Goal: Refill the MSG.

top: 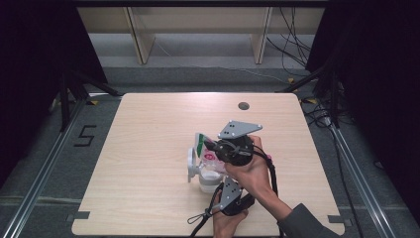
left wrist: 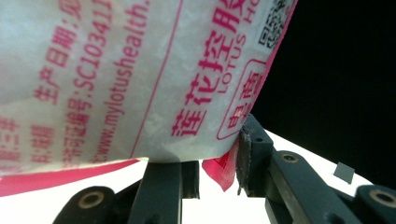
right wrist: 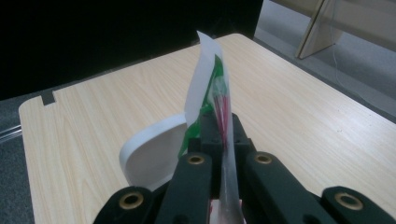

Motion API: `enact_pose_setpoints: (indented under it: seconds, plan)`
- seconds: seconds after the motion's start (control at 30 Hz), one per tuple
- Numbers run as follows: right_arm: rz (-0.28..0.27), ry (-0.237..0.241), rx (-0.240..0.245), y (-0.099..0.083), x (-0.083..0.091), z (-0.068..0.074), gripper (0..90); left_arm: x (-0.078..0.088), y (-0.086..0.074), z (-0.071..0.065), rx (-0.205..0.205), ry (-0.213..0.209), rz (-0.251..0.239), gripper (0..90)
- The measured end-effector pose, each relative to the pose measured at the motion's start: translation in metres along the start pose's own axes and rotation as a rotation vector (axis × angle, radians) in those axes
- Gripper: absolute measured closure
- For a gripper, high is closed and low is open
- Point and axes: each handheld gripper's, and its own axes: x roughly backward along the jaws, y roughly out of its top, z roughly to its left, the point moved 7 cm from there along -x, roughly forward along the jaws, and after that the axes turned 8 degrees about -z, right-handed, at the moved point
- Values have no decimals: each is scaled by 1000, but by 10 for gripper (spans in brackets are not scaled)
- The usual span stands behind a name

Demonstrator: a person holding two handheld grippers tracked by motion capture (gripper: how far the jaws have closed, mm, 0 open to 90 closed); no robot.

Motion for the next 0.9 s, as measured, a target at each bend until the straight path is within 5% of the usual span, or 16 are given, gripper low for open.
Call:
enact_pose_setpoints:
  seconds: [0.07,0.23,0.9]
  plan:
    - [15,-5,-46,-2,0,4,900,-1,0,0,1,-9,-5,726]
    - [7,-7,-11,0,0,1,900,-1,0,0,-4,-12,-6,726]
    - [15,4,-18,-1,0,3,900,-1,1,-1,-4,-8,-10,727]
